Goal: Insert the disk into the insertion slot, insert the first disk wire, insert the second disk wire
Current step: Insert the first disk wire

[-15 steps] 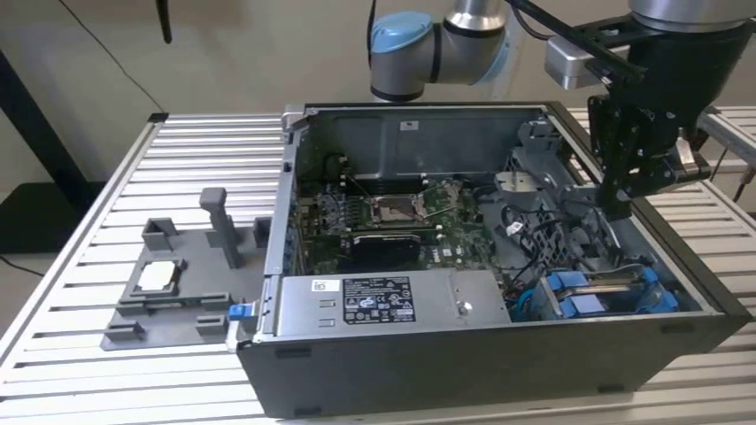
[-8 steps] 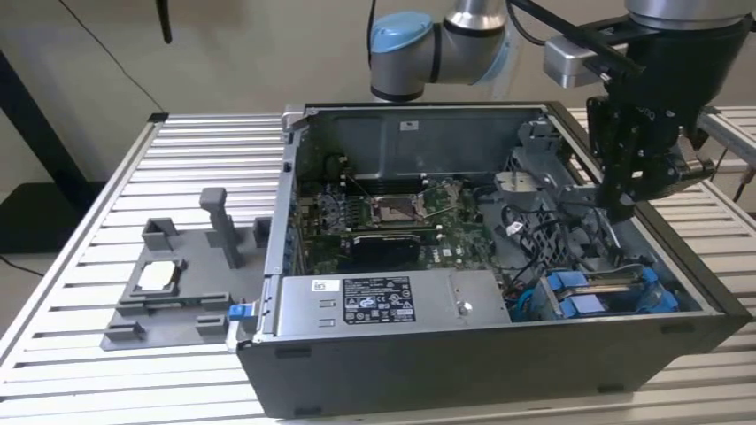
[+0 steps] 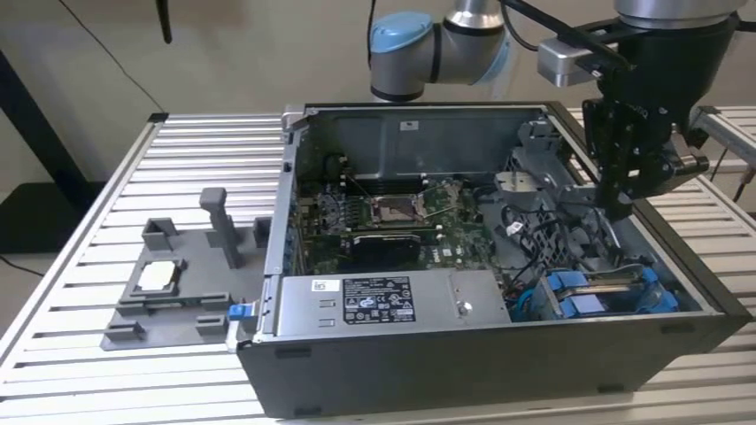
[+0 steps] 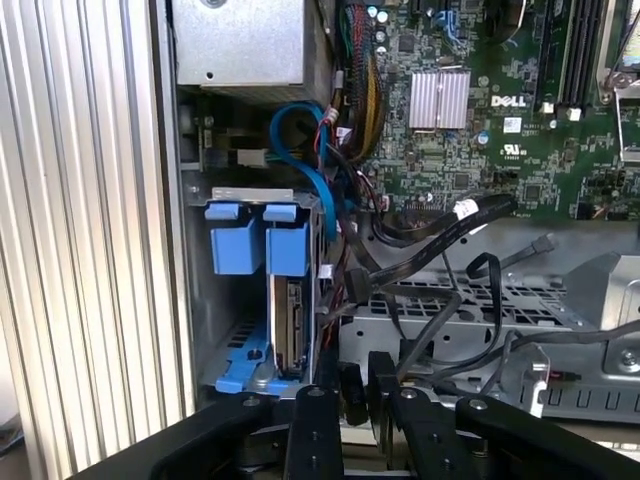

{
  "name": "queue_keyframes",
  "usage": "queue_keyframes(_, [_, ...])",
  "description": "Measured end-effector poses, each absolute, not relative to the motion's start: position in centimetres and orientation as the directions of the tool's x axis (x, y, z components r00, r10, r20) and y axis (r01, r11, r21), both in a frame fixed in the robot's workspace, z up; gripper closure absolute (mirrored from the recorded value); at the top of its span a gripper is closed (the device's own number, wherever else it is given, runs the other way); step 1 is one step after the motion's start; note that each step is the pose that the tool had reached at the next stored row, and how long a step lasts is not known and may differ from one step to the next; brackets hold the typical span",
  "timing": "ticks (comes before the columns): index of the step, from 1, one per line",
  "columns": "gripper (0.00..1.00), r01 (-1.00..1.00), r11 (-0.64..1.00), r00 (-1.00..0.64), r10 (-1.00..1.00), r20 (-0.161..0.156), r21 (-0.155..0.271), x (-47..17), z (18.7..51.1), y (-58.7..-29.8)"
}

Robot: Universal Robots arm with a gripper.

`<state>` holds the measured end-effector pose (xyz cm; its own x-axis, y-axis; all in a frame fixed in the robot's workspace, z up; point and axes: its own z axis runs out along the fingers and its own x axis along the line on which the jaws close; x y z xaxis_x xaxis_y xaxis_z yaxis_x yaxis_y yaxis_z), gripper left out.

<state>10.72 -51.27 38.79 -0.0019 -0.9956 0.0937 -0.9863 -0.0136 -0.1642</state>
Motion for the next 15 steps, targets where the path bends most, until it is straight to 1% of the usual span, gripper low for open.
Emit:
queue_keyframes(2, [0.73, -0.986, -0.014, -0.002, -0.995, 0.095, -0.164, 10.71, 38.81, -51.27])
queue_keyframes(3, [0.75, -0.986, -0.014, -0.002, -0.995, 0.095, -0.164, 10.71, 38.81, -51.27])
queue_keyframes(4, [0.81, -0.986, -0.014, -0.002, -0.995, 0.095, -0.164, 10.71, 38.8, -51.27])
queue_keyframes(15, [0.81, -0.986, -0.014, -0.002, -0.995, 0.096, -0.168, 10.67, 38.8, -51.32])
